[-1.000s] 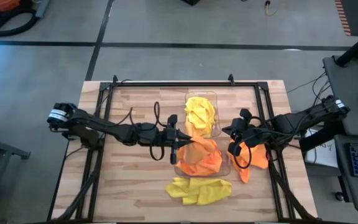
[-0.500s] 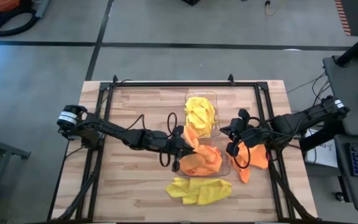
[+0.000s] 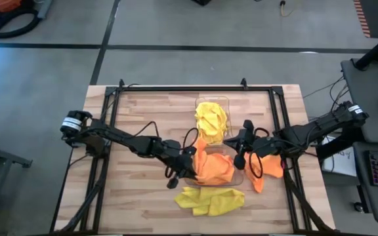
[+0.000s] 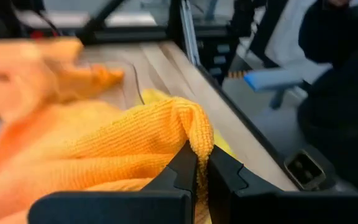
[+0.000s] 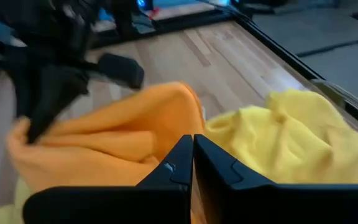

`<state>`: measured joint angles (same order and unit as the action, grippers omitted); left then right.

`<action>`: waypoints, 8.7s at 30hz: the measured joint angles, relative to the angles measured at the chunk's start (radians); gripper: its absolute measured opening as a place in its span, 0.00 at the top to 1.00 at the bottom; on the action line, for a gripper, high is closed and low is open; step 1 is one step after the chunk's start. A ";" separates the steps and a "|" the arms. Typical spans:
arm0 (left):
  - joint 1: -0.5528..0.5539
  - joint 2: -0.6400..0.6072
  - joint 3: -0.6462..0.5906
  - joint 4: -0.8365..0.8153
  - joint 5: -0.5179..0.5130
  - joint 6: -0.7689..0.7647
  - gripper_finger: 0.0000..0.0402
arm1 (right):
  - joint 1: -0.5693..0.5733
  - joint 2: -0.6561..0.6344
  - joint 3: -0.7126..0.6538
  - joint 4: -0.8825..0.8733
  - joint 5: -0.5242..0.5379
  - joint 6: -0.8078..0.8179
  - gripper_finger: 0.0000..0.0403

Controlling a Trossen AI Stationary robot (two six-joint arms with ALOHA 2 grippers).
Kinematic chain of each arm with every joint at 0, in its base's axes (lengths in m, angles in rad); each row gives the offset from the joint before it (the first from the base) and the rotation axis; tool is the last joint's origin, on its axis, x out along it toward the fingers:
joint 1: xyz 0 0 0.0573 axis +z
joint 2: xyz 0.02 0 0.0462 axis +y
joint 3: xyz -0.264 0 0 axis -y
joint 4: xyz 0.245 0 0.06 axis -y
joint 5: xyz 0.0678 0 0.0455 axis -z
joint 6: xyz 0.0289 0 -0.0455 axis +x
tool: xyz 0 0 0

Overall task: Sort microfiber towel by color & place in baskets
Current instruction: Put the orange towel into the bottom transparent bin

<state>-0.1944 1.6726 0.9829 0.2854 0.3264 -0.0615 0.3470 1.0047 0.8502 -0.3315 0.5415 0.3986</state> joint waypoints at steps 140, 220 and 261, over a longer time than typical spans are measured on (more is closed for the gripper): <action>0.123 -0.112 0.063 -0.418 -0.281 -0.046 1.00 | -0.014 0.293 -0.023 0.417 -0.138 -0.090 0.98; 0.071 -0.109 0.101 -0.380 -0.240 0.208 0.75 | -0.046 0.487 -0.021 0.646 -0.236 -0.179 0.98; 0.077 -0.182 0.101 -0.440 -0.249 0.191 0.41 | -0.077 0.637 -0.021 0.546 -0.280 -0.195 0.98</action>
<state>-0.1169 1.4902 1.0840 -0.1542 0.0772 0.1297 0.2703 1.6415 0.8290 0.2148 0.2618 0.2034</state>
